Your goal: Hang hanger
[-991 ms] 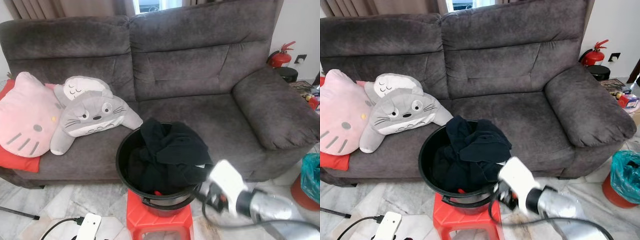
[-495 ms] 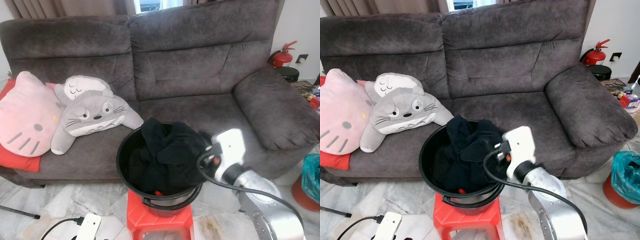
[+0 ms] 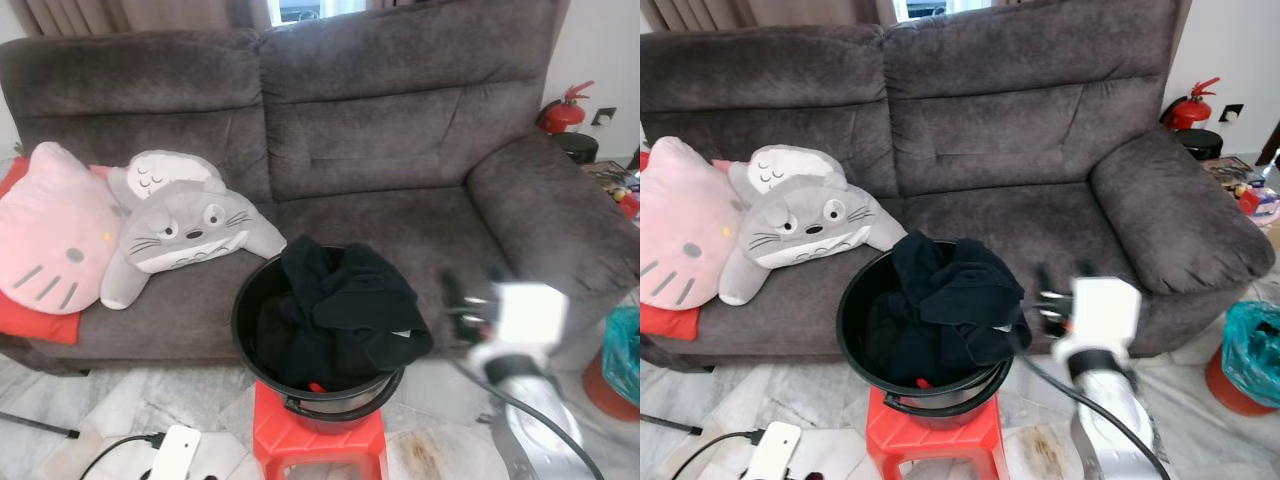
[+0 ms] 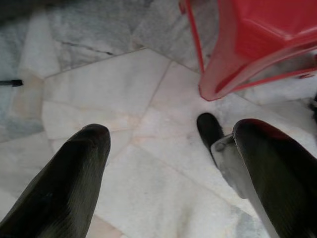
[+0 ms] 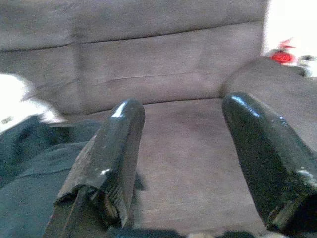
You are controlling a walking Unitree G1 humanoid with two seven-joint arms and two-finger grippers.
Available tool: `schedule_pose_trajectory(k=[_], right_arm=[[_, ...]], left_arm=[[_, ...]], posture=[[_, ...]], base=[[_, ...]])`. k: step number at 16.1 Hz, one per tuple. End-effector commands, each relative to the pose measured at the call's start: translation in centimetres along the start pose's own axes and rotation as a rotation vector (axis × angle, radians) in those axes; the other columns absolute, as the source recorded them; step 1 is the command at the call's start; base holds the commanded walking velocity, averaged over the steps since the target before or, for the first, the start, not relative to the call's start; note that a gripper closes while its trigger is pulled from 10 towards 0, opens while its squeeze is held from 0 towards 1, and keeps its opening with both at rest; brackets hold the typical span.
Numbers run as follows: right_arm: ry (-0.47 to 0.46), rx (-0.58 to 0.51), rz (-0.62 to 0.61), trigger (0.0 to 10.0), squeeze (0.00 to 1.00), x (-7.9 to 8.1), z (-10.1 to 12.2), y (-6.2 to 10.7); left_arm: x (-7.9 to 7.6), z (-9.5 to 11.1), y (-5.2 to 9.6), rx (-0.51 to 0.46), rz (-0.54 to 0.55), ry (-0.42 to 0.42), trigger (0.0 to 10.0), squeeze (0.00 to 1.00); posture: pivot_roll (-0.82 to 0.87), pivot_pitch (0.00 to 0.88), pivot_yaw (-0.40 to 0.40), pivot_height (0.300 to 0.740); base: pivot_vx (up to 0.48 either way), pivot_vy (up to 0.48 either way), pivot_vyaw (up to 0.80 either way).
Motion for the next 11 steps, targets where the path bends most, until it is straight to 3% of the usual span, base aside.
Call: schedule_pose_trajectory(k=[1, 5, 11], right_arm=[[0.013, -0.017, 0.003, 10.0, 0.0, 0.4, 0.2, -0.3], [0.002, -0.025, -0.002, 10.0, 0.0, 1.4, 0.3, -1.2], [0.021, -0.04, -0.014, 10.0, 0.0, 1.0, 0.4, -1.4]], left_arm=[[1.1, -0.5, 0.3, 0.012, 0.028, -0.01, 10.0, 0.0], [1.3, -0.4, 0.2, 0.018, 0.046, 0.009, 10.0, 0.0], [1.0, -0.5, 0.2, 0.024, 0.036, 0.007, 10.0, 0.0]], posture=[[-0.17, 0.0, 0.102, 0.74], [-0.16, 0.0, 0.1, 0.74], [-0.16, 0.0, 0.098, 0.74]], base=[[0.0, 0.0, 0.0], [0.0, 0.0, 0.0], [0.0, 0.0, 0.0]])
Point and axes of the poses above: a point about 5 cm out from each wrist's last joint towards the gripper, its own y axis pointing back from the gripper into the wrist, its own z axis along the axis of the wrist's last joint, x = y × z, the point moved 3 cm from there along -y, pointing out of the wrist towards the gripper, and after that the axes turned 12 degrees about y, right-handed, at the moved point
